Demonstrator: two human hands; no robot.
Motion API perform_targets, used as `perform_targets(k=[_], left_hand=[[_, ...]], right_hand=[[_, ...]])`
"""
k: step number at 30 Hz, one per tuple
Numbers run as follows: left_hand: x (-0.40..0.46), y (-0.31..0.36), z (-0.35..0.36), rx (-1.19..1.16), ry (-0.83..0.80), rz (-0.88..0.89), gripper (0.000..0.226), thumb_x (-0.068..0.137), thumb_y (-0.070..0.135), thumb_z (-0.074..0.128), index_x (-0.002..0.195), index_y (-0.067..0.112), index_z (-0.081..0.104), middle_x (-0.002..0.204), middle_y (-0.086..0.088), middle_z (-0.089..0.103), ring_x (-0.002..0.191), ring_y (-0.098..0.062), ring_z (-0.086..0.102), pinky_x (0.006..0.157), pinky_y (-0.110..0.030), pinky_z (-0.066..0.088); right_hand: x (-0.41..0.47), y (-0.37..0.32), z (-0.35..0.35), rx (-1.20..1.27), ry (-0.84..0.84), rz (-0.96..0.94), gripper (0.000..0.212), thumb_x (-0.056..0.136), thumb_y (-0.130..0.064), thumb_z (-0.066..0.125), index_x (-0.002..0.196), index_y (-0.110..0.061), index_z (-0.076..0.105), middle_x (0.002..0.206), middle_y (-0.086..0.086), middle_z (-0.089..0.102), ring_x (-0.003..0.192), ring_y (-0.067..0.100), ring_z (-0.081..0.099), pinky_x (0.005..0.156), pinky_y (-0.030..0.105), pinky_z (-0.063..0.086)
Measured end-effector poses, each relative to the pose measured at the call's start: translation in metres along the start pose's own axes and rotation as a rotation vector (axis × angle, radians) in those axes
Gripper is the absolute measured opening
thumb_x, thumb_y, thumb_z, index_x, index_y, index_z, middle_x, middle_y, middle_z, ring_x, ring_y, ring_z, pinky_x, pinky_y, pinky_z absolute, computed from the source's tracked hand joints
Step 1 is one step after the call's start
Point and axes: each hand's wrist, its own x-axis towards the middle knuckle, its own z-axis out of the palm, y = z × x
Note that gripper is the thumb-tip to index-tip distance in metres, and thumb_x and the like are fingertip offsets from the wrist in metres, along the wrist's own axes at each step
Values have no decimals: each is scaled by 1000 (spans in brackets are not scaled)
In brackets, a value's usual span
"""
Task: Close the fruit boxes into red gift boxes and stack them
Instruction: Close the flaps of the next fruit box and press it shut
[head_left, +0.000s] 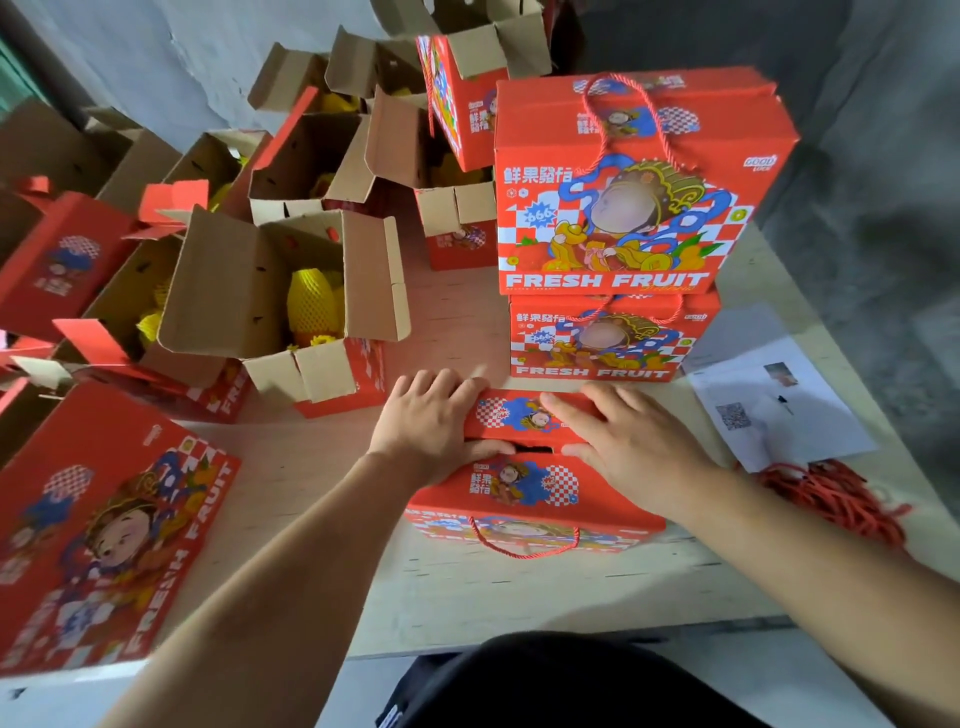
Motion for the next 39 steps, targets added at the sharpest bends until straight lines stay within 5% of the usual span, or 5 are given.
perform_targets(k=[9, 13, 18, 27, 39], left_hand=[[-21, 11, 4, -166, 277, 5, 93, 84, 86, 50, 147, 18, 46, 140, -6, 49, 131, -31, 46, 120, -48, 26], [-55, 28, 22, -227, 489, -35, 62, 90, 75, 58, 115, 19, 56, 114, -4, 49, 96, -31, 48, 87, -47, 42], [-70, 31, 16, -164, 324, 63, 80, 85, 90, 47, 123, 21, 61, 118, -2, 55, 96, -28, 51, 89, -42, 40], [-81, 49, 6, -39, 193, -32, 97, 58, 80, 75, 132, 20, 58, 126, -6, 55, 106, -32, 56, 102, -47, 43], [-81, 63, -2, -62, 73, -254, 103, 55, 77, 81, 144, 32, 53, 136, -9, 49, 121, -36, 48, 113, -54, 31]], right_hand=[[9, -1, -2, -33, -59, 76, 85, 91, -82, 12, 163, -39, 21, 134, 1, 51, 118, 30, 47, 98, 46, 44], [10, -1, -3, -40, -106, 74, 85, 93, -80, 16, 164, -35, 21, 135, 5, 51, 120, 32, 52, 101, 46, 45], [18, 11, -12, -90, -153, -23, 79, 97, -76, 18, 162, -32, 31, 142, 9, 59, 123, 37, 60, 96, 49, 54], [19, 7, -12, 51, -324, 39, 77, 73, -92, -14, 141, -62, -36, 156, 4, 29, 143, 36, 31, 117, 52, 31], [45, 27, -38, 220, -479, -59, 83, 61, -108, 5, 138, -82, -9, 170, -13, 21, 155, 24, 28, 120, 45, 35]])
